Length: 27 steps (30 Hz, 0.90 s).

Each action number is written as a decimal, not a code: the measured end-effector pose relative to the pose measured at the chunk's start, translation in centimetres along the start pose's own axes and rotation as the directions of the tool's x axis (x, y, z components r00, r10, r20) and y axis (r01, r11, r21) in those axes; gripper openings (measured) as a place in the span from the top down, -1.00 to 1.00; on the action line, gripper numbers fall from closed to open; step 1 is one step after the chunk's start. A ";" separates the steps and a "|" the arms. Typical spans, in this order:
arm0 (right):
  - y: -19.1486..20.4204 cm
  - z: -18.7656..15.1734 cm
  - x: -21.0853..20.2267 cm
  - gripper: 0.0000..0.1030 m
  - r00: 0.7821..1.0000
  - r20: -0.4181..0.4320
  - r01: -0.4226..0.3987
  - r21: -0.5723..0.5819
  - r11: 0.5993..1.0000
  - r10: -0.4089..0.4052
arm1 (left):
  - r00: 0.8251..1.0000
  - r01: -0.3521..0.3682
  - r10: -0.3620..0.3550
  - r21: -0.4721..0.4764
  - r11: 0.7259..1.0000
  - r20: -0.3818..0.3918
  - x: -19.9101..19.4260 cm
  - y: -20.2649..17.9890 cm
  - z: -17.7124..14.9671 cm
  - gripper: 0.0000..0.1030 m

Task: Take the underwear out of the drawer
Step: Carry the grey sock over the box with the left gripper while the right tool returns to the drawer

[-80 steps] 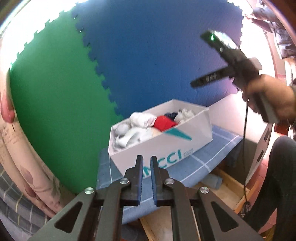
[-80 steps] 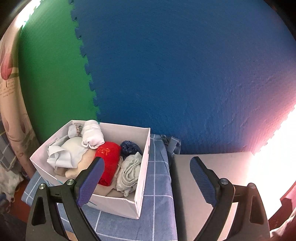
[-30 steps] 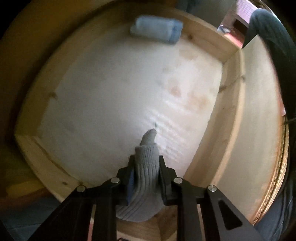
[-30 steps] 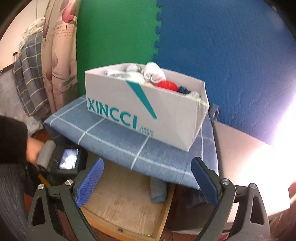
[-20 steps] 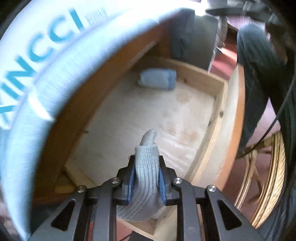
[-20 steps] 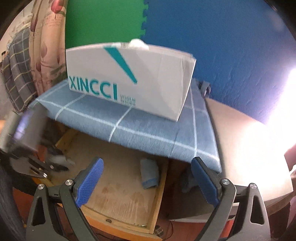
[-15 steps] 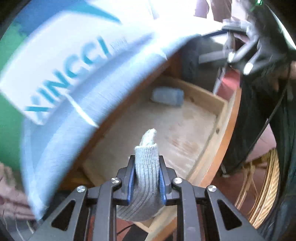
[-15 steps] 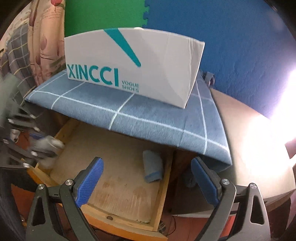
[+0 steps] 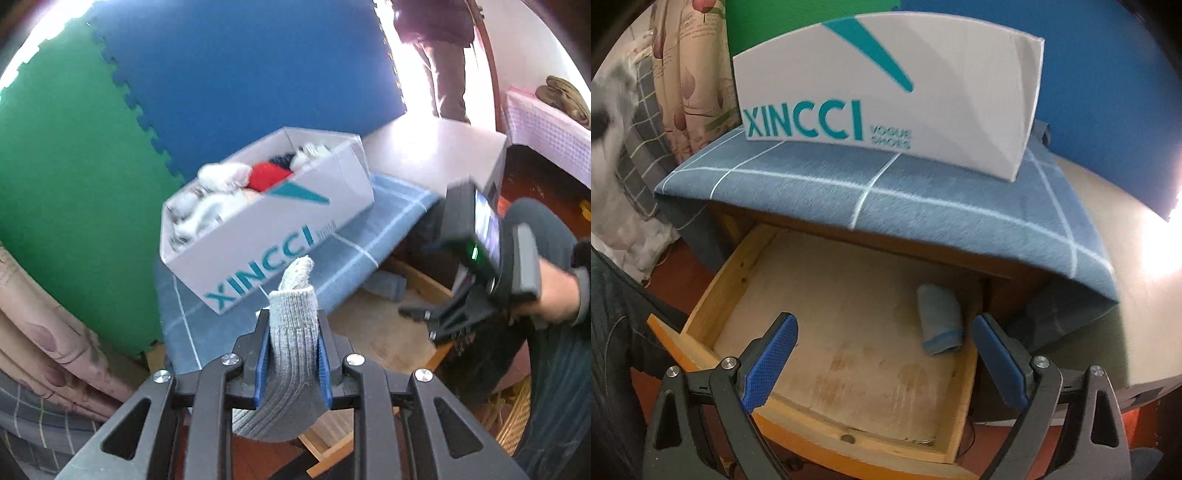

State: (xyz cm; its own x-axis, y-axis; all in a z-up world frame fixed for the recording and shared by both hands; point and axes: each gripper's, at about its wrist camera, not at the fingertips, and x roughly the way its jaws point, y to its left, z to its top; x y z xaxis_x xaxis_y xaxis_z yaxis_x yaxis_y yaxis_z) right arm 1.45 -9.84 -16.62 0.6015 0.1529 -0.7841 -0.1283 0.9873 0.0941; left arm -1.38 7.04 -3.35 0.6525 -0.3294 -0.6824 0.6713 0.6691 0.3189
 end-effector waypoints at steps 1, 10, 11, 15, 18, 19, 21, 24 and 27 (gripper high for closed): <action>0.1 -0.2 0.2 -0.82 1.000 -0.005 0.005 -0.004 1.000 -0.005 | 1.000 -0.008 0.008 -0.003 1.000 0.009 -0.6 0.5 0.3 0.57; -0.2 -0.6 1.8 -0.82 0.999 -0.039 0.012 0.016 1.000 -0.012 | 0.993 -0.070 0.072 -0.025 0.997 0.095 -3.6 1.3 4.3 0.57; -0.3 -0.6 1.9 -0.82 0.999 -0.039 0.011 0.017 1.000 -0.011 | 0.991 -0.082 0.084 -0.029 0.996 0.104 -4.1 1.6 4.8 0.57; 0.1 -0.7 2.2 -0.82 0.999 -0.047 0.015 0.003 1.000 -0.014 | 0.982 -0.123 0.127 -0.035 0.992 0.139 -5.4 2.9 6.8 0.57; 0.3 -0.8 2.5 -0.82 0.998 -0.055 0.013 -0.007 1.000 -0.013 | 0.971 -0.153 0.163 -0.068 0.986 0.175 -6.4 4.7 8.9 0.57; 0.3 -0.9 2.6 -0.82 0.998 -0.059 0.013 -0.008 1.000 -0.013 | 0.966 -0.166 0.178 -0.077 0.983 0.187 -6.8 5.2 9.6 0.57; 0.2 -1.0 2.9 -0.82 0.998 -0.068 0.012 -0.006 1.000 -0.012 | 0.961 -0.178 0.192 -0.087 0.980 0.201 -7.0 5.9 10.7 0.57; 0.0 -1.1 3.2 -0.82 0.996 -0.085 0.003 0.011 1.000 -0.002 | 0.953 -0.191 0.211 -0.108 0.976 0.217 -6.9 7.3 12.8 0.57; -0.1 -1.1 3.3 -0.82 0.996 -0.088 0.005 0.014 1.000 -0.004 | 0.949 -0.202 0.226 -0.125 0.971 0.220 -5.9 8.5 14.8 0.57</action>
State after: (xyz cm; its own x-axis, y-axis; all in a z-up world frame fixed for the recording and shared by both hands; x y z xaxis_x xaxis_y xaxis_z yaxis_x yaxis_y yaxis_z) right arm 2.54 -9.48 -19.87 0.5303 0.1448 -0.8353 -0.1145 0.9885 0.0986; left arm 5.68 4.82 13.14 0.8481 -0.3083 -0.4309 0.4764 0.7996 0.3656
